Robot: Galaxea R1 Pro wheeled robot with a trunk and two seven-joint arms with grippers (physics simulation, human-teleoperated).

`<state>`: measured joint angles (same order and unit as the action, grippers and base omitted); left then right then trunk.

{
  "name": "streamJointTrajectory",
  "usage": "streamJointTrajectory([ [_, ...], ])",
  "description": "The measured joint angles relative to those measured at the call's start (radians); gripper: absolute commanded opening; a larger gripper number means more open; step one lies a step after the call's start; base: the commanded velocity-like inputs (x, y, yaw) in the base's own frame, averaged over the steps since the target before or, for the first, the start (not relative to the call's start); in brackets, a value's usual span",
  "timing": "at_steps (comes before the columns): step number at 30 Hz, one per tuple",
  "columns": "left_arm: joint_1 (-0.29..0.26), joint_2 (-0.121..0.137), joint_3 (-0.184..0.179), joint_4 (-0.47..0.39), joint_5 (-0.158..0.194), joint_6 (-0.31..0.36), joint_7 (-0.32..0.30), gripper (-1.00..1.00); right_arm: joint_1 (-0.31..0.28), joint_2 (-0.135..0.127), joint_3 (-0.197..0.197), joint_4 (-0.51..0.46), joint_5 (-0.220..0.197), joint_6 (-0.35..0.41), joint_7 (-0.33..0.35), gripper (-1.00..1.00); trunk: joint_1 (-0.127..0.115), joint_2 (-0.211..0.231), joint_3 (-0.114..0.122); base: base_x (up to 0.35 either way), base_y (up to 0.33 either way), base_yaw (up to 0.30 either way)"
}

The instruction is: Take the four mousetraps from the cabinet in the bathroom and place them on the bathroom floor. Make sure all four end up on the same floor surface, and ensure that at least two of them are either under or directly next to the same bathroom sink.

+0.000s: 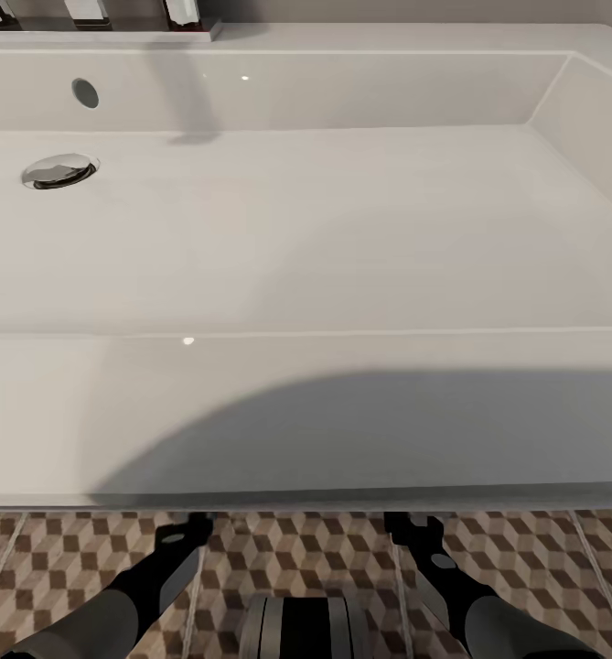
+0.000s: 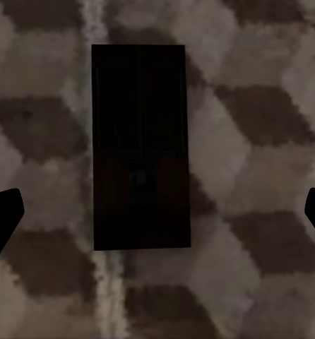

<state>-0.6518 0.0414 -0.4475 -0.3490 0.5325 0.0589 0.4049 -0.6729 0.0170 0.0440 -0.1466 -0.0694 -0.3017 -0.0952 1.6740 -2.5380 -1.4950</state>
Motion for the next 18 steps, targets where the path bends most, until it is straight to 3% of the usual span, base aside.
streamJointTrajectory([
  [18,0.0,0.002,0.0,0.032,-0.006,-0.001,-0.001,-1.0,0.0,0.0,0.0,0.0,0.0,0.0,0.0,1.0,0.0,0.0,0.0,0.0,0.0,0.0],
])
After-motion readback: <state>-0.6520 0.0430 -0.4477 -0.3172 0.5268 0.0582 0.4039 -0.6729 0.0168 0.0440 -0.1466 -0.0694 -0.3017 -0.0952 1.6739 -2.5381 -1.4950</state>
